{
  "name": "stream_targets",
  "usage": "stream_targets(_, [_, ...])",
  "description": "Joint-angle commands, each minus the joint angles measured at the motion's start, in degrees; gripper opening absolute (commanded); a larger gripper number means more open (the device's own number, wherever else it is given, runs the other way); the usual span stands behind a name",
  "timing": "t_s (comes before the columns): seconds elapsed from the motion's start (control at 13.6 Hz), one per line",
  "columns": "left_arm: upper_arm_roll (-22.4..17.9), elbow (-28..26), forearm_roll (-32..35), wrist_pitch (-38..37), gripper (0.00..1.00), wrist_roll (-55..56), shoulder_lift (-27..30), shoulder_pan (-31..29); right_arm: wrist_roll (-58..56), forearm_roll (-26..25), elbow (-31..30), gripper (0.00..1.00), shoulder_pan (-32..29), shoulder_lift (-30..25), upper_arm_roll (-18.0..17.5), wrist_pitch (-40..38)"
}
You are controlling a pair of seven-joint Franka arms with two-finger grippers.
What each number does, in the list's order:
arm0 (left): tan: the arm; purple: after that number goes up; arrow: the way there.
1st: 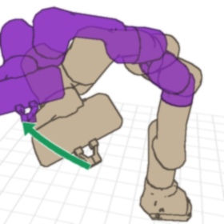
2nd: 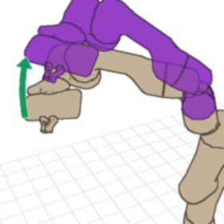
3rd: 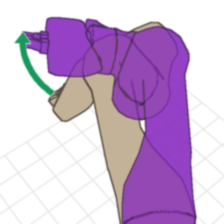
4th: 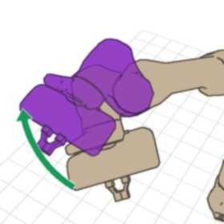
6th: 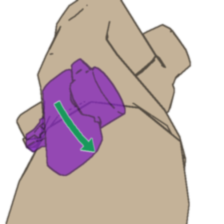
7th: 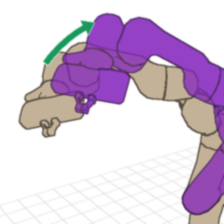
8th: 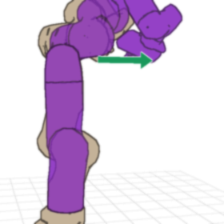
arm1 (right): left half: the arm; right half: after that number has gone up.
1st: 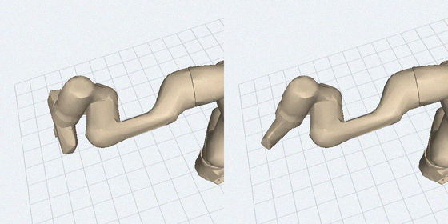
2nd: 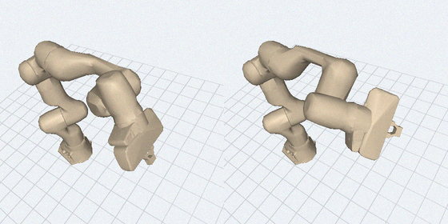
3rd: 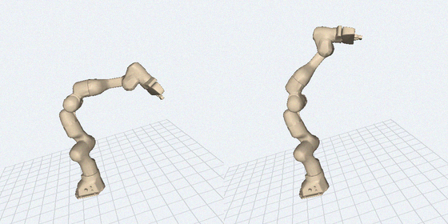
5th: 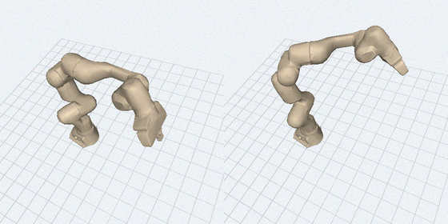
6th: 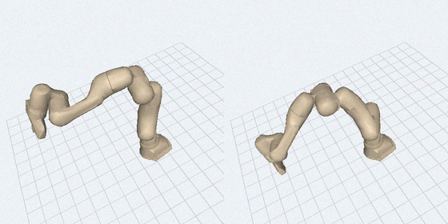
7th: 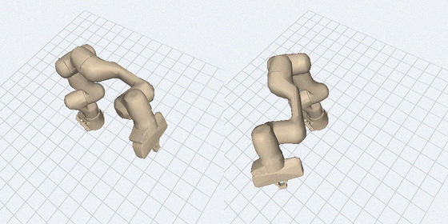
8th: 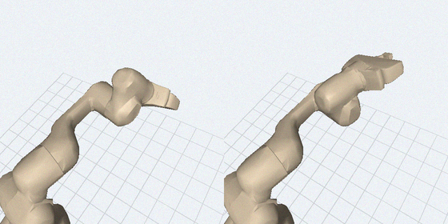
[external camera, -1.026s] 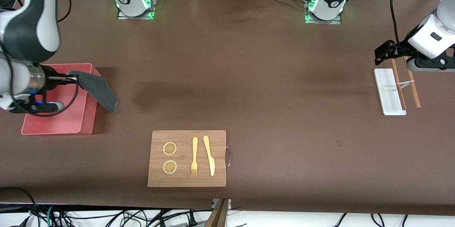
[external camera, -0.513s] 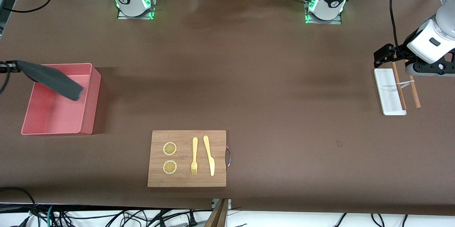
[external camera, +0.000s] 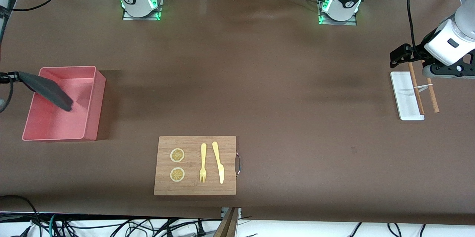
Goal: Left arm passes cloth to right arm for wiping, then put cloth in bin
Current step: 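Move the cloth over the pink bin and open the right gripper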
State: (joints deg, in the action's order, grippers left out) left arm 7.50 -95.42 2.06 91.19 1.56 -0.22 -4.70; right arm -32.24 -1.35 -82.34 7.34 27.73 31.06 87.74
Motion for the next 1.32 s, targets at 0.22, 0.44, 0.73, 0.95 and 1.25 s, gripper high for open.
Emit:
stream_targets(0.22, [-0.4,4.4,-0.6,-1.8,1.0,-0.4,-0.7,-1.4,3.8,1.2,-8.7,0.0,0.3,-0.2,-1.0,8.2])
stream_targets(0.44, [-0.2,4.4,-0.7,-1.7,1.0,-0.2,-0.9,-1.5,3.9,1.3,-12.0,0.0,0.3,0.1,-1.6,12.6])
stream_targets(0.73, [-0.2,5.8,-0.1,-1.7,1.0,-0.5,-1.1,-1.5,3.9,1.8,-17.7,0.0,0.2,0.8,-1.8,20.2])
stream_targets(0.95, [-0.2,6.1,0.1,-1.7,1.0,-0.8,-1.9,-1.4,3.9,1.8,-18.2,1.0,0.1,0.8,-1.8,21.2])
stream_targets(1.25, [-0.3,6.6,1.5,-1.8,1.0,-1.0,-1.8,-1.5,3.2,3.4,-14.0,1.0,0.1,-0.7,-1.4,18.8])
